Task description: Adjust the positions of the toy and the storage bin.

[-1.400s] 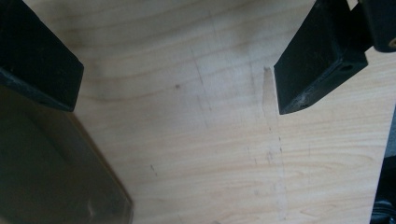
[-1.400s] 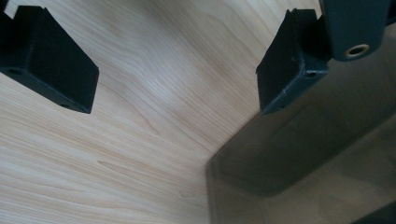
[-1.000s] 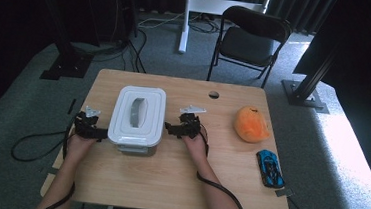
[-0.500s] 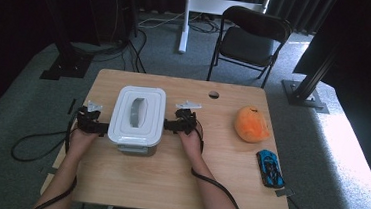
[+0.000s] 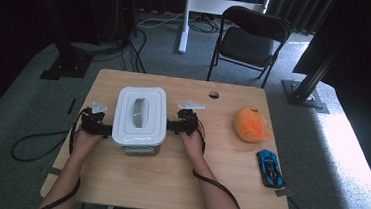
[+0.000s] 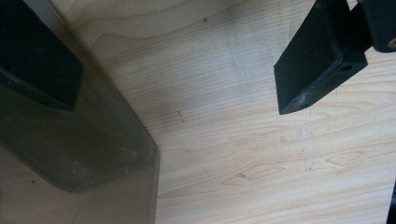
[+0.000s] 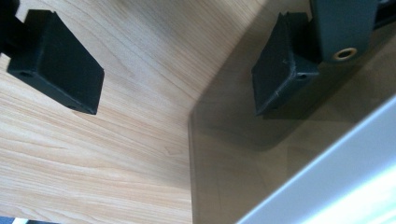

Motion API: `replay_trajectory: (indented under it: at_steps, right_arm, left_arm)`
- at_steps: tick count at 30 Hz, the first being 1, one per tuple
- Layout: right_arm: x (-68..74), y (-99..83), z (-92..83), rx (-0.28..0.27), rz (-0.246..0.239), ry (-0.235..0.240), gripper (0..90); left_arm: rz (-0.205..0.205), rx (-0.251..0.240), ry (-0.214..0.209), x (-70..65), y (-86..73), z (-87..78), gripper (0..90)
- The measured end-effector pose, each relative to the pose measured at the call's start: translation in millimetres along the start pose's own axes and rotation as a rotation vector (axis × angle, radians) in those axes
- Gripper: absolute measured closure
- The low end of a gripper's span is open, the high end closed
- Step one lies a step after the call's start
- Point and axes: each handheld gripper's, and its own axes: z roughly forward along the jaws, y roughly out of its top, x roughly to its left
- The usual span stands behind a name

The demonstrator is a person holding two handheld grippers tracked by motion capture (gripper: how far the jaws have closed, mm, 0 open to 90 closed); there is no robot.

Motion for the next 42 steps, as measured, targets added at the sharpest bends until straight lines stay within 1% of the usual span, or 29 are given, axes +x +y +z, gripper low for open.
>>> replay_trajectory:
  at_steps: [2,3,6,8,11,15,19,22,27,30,35,39,42]
  right_arm:
    - [-0.4,0.2,-0.5,0.0,-0.002,0.0,17.6]
    - [-0.5,0.7,-1.3,0.004,-0.004,-0.004,17.7]
    - [-2.8,0.8,-5.3,0.006,-0.014,-0.005,19.0]
    - [-4.7,-0.1,-7.4,-0.001,-0.005,-0.005,19.0]
    - [-8.0,-2.2,-9.7,-0.009,0.016,-0.003,19.2]
    - [-11.4,-5.1,-12.3,0.005,0.008,-0.007,19.2]
    - [-15.2,-8.8,-17.2,0.003,0.016,-0.007,19.2]
    - [-18.0,-10.4,-20.5,0.004,0.025,-0.005,19.2]
    - [-21.1,-12.1,-27.0,0.014,0.025,0.002,20.2]
    - [-24.8,-13.0,-30.9,0.008,0.028,0.011,20.2]
    - [-31.0,-14.6,-37.1,0.006,0.032,0.001,20.2]
    - [-35.5,-15.7,-41.8,0.012,0.017,-0.009,20.2]
    - [-38.6,-16.4,-44.7,0.015,0.012,-0.01,20.2]
  left_arm:
    - [0.0,0.001,0.001,-1.4,0.5,0.1,2.0]
    - [0.014,0.006,0.01,-4.7,1.7,-0.6,2.0]
    - [0.017,0.011,0.004,-8.8,2.7,0.4,2.1]
    - [0.016,0.011,0.003,-12.1,3.3,1.4,2.1]
    - [0.025,0.01,0.01,-17.7,4.1,1.5,2.1]
    - [0.028,0.007,0.017,-23.6,5.3,0.9,2.5]
    - [0.036,0.012,0.007,-29.2,6.3,1.3,2.4]
    - [0.052,0.014,0.012,-34.3,7.3,1.1,2.4]
    - [0.048,0.016,0.001,-40.1,7.7,2.3,2.4]
    - [0.064,0.024,-0.001,-44.8,9.5,3.1,2.4]
    - [0.076,0.028,-0.016,-53.3,11.7,5.5,2.4]
    - [0.081,0.027,-0.027,-58.7,13.0,7.2,2.4]
    - [0.097,0.033,-0.028,-63.3,15.1,7.9,2.4]
